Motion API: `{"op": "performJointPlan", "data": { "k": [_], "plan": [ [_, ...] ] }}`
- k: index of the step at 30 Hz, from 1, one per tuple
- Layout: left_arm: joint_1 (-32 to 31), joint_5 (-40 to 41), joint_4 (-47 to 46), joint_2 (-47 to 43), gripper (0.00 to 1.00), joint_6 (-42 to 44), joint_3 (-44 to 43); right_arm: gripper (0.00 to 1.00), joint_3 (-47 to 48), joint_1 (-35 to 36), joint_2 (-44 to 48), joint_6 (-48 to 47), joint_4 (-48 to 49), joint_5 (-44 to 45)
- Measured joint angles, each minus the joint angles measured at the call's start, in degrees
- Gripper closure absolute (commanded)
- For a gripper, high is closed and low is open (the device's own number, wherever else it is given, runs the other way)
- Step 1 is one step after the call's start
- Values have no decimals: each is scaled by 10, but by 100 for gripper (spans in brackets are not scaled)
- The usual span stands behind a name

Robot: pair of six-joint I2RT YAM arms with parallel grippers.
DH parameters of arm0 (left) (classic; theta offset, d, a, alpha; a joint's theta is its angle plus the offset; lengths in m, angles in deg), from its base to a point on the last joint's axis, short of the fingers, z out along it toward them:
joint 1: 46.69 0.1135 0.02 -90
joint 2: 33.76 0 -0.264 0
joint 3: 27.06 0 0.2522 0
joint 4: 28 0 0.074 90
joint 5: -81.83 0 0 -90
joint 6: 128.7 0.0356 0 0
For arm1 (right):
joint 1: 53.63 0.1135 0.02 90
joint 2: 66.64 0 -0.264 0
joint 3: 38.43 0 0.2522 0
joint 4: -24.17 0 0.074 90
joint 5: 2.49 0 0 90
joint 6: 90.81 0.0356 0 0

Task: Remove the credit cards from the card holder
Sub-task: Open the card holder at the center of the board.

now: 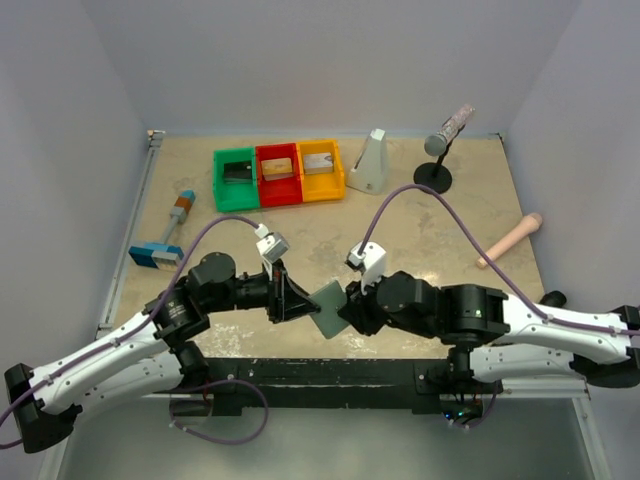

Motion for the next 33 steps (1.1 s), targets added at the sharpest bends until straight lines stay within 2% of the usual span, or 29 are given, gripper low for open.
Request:
{"op": "performJointPlan", "data": {
  "k": [6,15,20,27,33],
  "plan": [
    [10,-86,-84,-18,100,30,43,69,-41,-19,96,16,4,0],
    [21,-196,-236,7,100,26,76,58,-60,-24,152,29,20,-30],
    [24,-236,-311,21,100,9,92,45,-67,-24,174,38,22,-48],
    [29,-277,-383,45,100,-9,93,41,-78,-24,204,48,40,-64],
    [29,-291,-408,51,100,-14,95,39,-97,-24,226,59,59,-77]
  ]
}}
